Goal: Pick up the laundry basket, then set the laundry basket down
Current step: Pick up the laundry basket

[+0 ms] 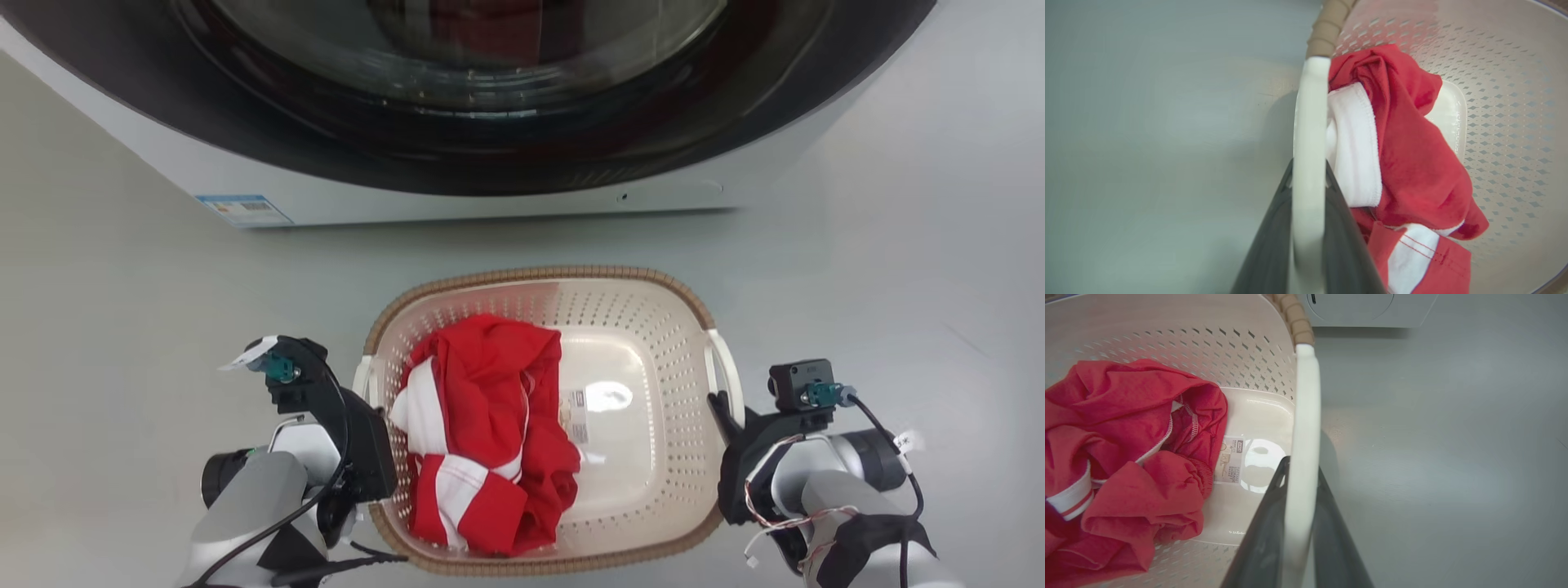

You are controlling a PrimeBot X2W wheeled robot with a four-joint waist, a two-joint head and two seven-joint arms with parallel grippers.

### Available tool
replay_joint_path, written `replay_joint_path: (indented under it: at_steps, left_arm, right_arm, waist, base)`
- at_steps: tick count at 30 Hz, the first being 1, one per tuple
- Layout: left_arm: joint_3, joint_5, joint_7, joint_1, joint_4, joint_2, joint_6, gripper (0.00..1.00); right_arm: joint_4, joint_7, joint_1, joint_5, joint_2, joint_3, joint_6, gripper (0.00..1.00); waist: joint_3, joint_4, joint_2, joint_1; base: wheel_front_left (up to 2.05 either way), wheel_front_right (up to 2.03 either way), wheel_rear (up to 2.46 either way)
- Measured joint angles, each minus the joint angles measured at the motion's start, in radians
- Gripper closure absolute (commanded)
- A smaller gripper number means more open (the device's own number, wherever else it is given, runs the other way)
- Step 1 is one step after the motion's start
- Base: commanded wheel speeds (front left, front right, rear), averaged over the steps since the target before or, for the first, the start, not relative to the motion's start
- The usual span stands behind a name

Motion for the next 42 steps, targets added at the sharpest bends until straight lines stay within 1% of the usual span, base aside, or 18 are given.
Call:
replay_joint_path:
  at_steps: [3, 4, 9, 16, 21, 33, 42]
  left_arm:
    - [-0.004, -0.014, 0.032, 0.020, 0.004, 0.000, 0.000, 1.00]
    - [-0.007, -0.035, 0.055, 0.033, 0.009, 0.000, 0.000, 1.00]
    - [-0.017, -0.053, 0.115, 0.062, 0.015, 0.000, 0.000, 1.00]
    - [-0.022, -0.070, 0.165, 0.093, 0.019, 0.000, 0.000, 1.00]
    - [-0.031, -0.095, 0.189, 0.120, 0.022, 0.000, 0.001, 1.00]
    - [-0.047, -0.114, 0.227, 0.214, 0.029, 0.002, 0.001, 1.00]
    - [-0.054, -0.123, 0.236, 0.247, 0.029, 0.006, 0.001, 1.00]
  right_arm:
    - [0.002, 0.022, 0.019, 0.023, 0.000, 0.019, 0.000, 1.00]
    - [0.004, 0.040, 0.033, 0.034, 0.001, 0.028, 0.000, 1.00]
    - [0.015, 0.094, 0.058, 0.069, 0.003, 0.045, 0.000, 1.00]
    - [0.027, 0.157, 0.093, 0.110, 0.007, 0.054, 0.000, 1.00]
    - [0.026, 0.193, 0.121, 0.148, 0.008, 0.065, 0.000, 1.00]
    - [0.022, 0.265, 0.215, 0.212, 0.011, 0.098, 0.000, 1.00]
    - [0.012, 0.311, 0.252, 0.247, 0.012, 0.111, 0.000, 1.00]
  waist:
    - [-0.039, 0.001, 0.0000, -0.0001]
    - [-0.065, 0.001, 0.0001, -0.0001]
    - [-0.143, 0.001, 0.0001, -0.0001]
    - [-0.230, -0.002, 0.0001, -0.0001]
    - [-0.290, -0.008, 0.0001, -0.0001]
    - [-0.427, -0.027, 0.0001, -0.0001]
    - [-0.492, -0.041, 0.0000, -0.0001]
  base:
    - [0.00, 0.00, 0.00]
    - [0.00, 0.00, 0.00]
    - [0.00, 0.00, 0.00]
    - [0.00, 0.00, 0.00]
    - [0.00, 0.00, 0.00]
    - [0.00, 0.00, 0.00]
    - [0.00, 0.00, 0.00]
